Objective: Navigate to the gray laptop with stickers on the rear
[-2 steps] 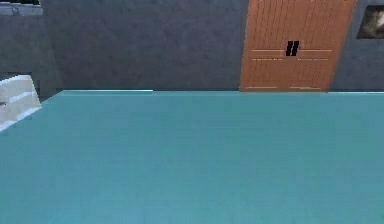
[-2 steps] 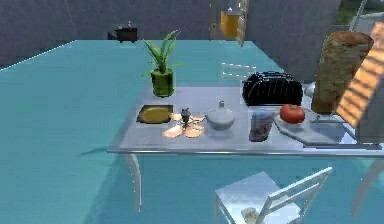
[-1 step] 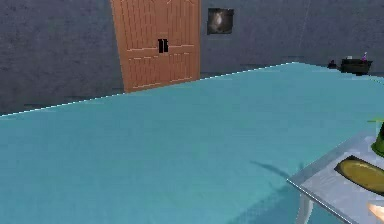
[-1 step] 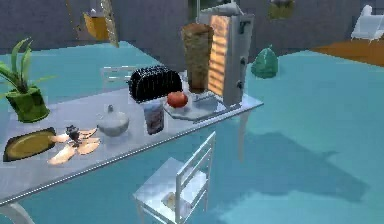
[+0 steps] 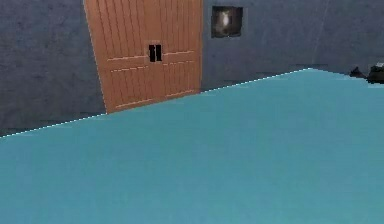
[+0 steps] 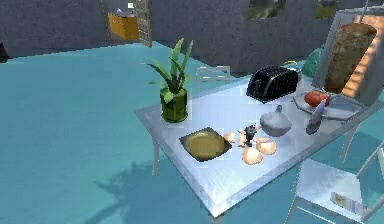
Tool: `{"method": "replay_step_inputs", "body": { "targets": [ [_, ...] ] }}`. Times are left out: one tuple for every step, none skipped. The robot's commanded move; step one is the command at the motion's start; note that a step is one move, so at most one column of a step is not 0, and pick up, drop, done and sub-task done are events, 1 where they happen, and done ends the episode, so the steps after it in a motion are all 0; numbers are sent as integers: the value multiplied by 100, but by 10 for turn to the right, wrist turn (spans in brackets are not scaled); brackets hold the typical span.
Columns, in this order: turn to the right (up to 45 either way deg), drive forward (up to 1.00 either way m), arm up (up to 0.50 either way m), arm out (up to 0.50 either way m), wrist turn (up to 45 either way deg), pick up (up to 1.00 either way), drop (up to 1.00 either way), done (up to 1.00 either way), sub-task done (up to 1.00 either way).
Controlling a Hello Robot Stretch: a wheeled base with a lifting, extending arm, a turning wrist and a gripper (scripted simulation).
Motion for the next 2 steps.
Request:
{"method": "replay_step_inputs", "body": {
  "targets": [
    [60, 0, 0, 0, 0, 0, 0, 0, 0],
    [0, 20, 0, 0, 0, 0, 0, 0, 0]
  ]
}}
